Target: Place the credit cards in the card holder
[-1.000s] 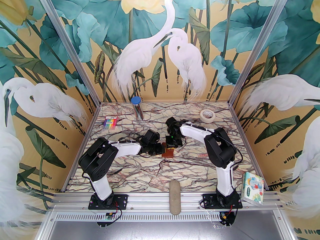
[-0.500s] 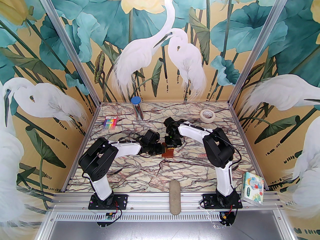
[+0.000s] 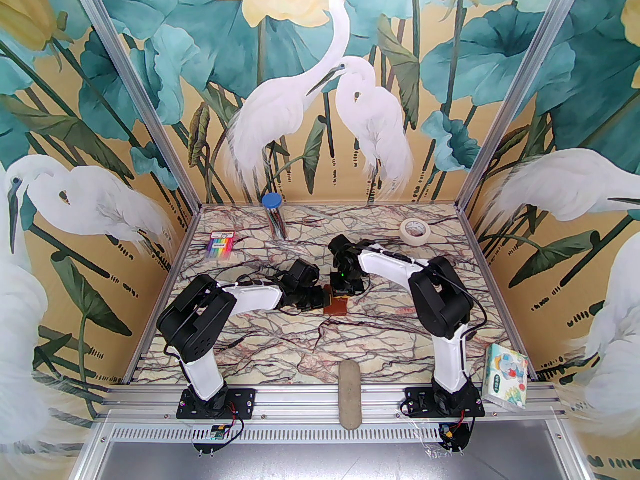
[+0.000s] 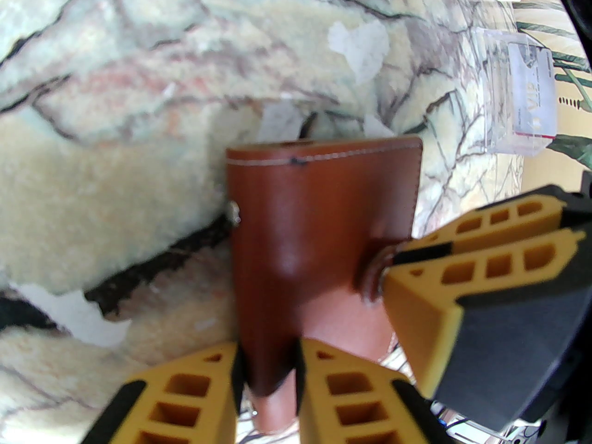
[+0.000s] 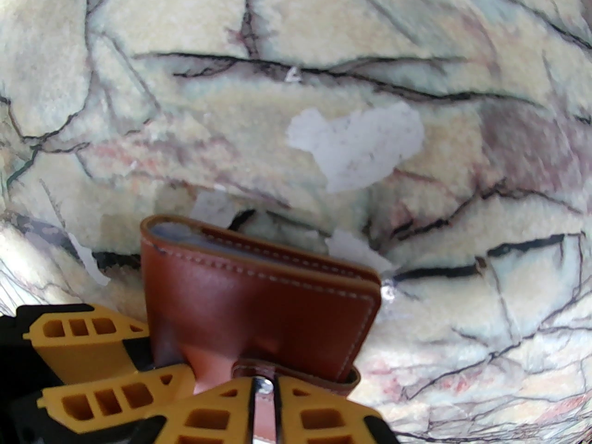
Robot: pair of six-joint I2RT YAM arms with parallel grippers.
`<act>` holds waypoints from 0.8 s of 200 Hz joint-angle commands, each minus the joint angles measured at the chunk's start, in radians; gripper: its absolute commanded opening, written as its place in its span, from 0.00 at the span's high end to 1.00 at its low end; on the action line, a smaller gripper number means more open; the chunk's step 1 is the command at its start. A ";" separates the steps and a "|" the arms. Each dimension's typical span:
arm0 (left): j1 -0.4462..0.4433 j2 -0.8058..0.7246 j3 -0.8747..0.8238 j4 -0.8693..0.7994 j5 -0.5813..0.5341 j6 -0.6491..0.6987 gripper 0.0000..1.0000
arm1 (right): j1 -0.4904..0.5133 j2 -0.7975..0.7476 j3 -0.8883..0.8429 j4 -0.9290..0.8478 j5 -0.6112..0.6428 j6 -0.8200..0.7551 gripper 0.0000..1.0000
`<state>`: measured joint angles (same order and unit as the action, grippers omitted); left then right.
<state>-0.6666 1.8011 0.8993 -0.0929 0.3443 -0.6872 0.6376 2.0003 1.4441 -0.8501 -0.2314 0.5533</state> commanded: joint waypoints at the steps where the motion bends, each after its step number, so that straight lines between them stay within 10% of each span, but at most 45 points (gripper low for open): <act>1: -0.019 0.106 -0.025 0.001 -0.014 0.014 0.73 | -0.006 -0.046 -0.012 0.024 0.002 0.026 0.83; 160: -0.019 0.107 -0.025 0.001 -0.014 0.014 0.74 | -0.015 -0.017 -0.058 0.060 -0.020 0.046 0.84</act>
<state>-0.6666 1.8015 0.8997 -0.0921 0.3458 -0.6872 0.6262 1.9820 1.4014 -0.8146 -0.2359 0.5812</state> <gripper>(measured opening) 0.266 0.159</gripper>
